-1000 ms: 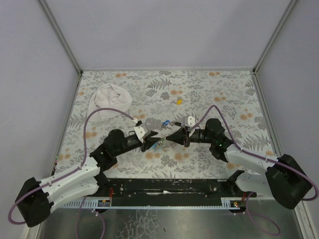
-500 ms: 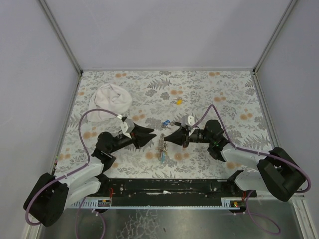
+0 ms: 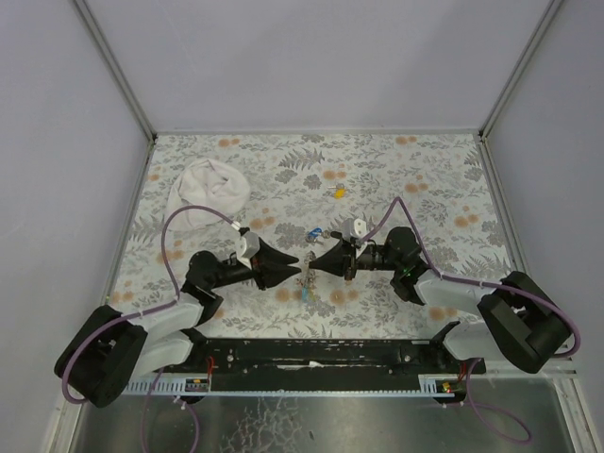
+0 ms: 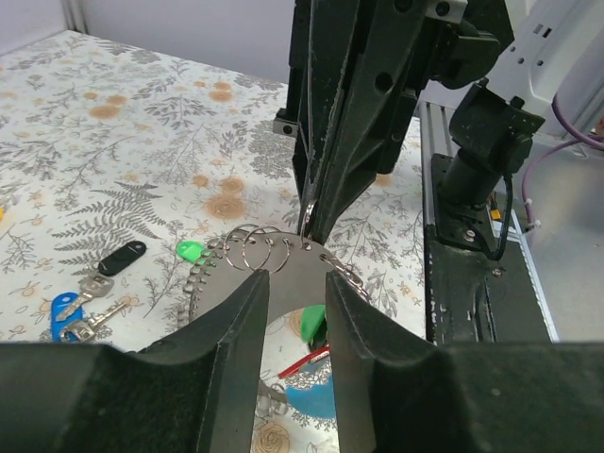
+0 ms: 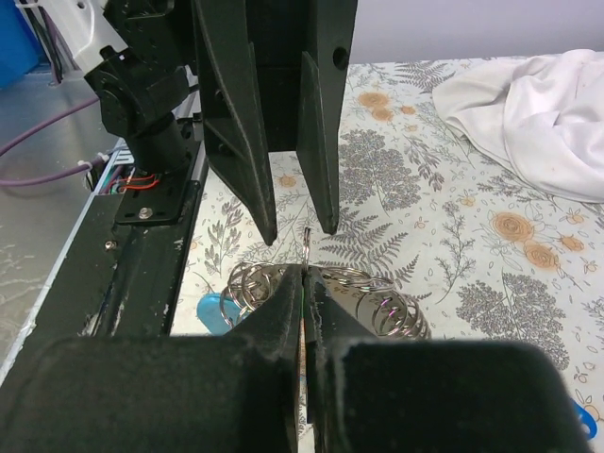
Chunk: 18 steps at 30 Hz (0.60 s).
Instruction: Put the keys on the keyring
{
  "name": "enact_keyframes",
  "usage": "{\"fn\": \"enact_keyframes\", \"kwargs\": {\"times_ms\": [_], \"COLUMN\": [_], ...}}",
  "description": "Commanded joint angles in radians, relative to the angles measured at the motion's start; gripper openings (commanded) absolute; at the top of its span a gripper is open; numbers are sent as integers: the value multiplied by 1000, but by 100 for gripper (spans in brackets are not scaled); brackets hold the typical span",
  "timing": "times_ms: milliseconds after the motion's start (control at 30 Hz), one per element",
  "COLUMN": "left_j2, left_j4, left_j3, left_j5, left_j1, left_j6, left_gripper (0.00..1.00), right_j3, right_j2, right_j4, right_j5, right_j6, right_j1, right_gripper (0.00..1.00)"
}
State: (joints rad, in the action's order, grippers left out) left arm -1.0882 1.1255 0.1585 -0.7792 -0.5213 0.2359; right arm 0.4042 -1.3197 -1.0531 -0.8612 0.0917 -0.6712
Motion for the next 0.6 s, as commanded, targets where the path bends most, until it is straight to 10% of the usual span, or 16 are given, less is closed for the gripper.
{"fn": "enact_keyframes", "kwargs": {"times_ms": [0, 567], "left_j2": [-31, -165], "left_j4": [127, 214], "left_j3": [20, 87], "left_j5": [-62, -160], "left_j1": [6, 5], "left_j6": [15, 80], "left_gripper": [30, 23], "right_j3": [33, 47], "right_j2": [4, -38], "right_j4": [-117, -154], "right_j5": [-43, -84], "right_j6": [17, 52], "right_j1": [5, 5], "right_gripper": [0, 1]}}
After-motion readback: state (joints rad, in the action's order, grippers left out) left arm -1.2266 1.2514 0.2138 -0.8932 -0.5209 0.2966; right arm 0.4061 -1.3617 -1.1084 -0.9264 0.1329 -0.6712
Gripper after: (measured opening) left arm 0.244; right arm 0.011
